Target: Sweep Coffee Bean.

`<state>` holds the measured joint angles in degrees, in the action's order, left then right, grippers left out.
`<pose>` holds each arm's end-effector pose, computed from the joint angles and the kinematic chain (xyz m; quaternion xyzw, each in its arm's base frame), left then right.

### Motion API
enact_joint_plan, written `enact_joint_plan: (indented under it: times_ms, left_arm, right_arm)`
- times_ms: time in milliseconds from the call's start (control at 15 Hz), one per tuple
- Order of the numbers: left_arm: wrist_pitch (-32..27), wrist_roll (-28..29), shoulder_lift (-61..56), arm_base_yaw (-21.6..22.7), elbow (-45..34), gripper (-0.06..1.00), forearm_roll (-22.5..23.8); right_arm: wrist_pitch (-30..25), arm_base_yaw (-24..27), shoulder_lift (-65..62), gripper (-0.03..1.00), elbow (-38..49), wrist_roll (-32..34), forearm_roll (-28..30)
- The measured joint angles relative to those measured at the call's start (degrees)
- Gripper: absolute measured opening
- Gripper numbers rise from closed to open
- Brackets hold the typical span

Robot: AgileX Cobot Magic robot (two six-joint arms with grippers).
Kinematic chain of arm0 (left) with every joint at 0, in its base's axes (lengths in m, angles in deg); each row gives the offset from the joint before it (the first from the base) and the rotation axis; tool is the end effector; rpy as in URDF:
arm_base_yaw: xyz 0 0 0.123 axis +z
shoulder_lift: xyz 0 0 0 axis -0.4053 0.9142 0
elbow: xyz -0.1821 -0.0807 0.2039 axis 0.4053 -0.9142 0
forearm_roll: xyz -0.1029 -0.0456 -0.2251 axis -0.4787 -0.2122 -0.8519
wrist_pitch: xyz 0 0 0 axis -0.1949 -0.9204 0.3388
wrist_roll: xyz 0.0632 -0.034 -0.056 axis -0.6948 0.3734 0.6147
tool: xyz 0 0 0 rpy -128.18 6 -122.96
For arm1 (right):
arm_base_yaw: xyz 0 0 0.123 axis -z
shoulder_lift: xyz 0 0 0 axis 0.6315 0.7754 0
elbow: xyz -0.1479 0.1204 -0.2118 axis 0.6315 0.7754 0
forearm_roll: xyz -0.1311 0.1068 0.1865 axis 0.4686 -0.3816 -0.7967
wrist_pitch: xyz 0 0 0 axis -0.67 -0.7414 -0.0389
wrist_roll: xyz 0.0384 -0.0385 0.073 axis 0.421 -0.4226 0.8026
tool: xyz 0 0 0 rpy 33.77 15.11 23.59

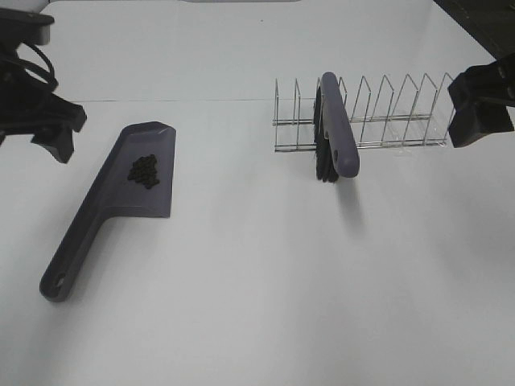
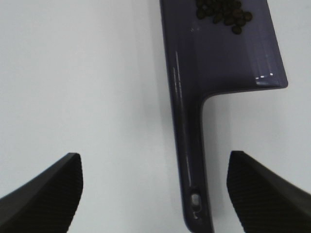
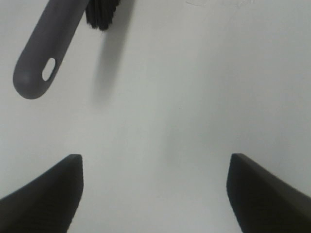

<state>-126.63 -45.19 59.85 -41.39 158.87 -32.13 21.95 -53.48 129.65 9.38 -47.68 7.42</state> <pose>0.3276 -0.0924 0.2346 0.0852 0.9857 0.0267 0.1426 0.2449 0.0483 0.2948 -0.0550 0.9683 -0.0323 0.2416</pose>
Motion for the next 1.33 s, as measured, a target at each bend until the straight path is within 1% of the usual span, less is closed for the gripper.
enact_joint_plan:
  times_ms: [67,200,333,400,467,533,600,733,1000,1200,1333]
  left_arm:
    - [-0.57,0.00,-2.01,0.74,0.00,0.75,1.20]
    - [-2.92,0.00,-5.04,4.13,-0.23,0.75,1.38]
    - [-4.13,-0.52,-8.37,7.51,-1.78,0.75,1.43]
    - [-4.18,-0.63,-10.83,8.37,-3.09,0.75,1.43]
    - [-4.18,-0.69,-13.41,8.65,-4.70,0.75,1.43]
    - [-4.13,-0.69,-18.39,8.65,-7.85,0.75,0.17]
    - [-3.84,-0.69,-21.43,8.65,-10.94,0.75,-1.26]
    - [-2.52,-0.80,-27.73,8.65,-17.02,0.75,-3.04]
    - [-2.46,0.00,-37.99,8.65,-24.81,0.75,-3.32]
    - [-2.92,0.29,-46.41,8.65,-28.71,0.75,-3.32]
    - [-4.76,0.29,-52.65,8.65,-31.11,0.75,-3.32]
  right_arm:
    - [-0.34,0.00,0.00,0.77,0.00,-0.06,1.78]
    - [-1.72,1.95,0.00,0.77,0.00,-0.11,3.27]
    - [-2.86,6.07,0.00,0.77,0.00,-0.34,3.15]
    - [-3.95,7.56,0.00,0.77,0.00,-1.32,2.64]
    - [-5.39,7.91,-0.06,0.77,0.00,-2.92,1.83]
    - [-6.88,7.91,-0.80,0.77,0.40,-4.41,0.11]
    - [-6.99,7.91,-2.06,0.77,1.55,-4.70,-0.74]
    - [-6.02,7.91,-5.84,0.77,5.27,-4.76,-1.26]
    - [-4.35,7.91,-14.61,0.77,11.86,-4.76,-1.78]
    - [-2.41,7.91,-21.83,0.77,16.16,-4.76,-2.58]
    - [-2.01,7.91,-26.59,0.77,20.40,-4.76,-3.90]
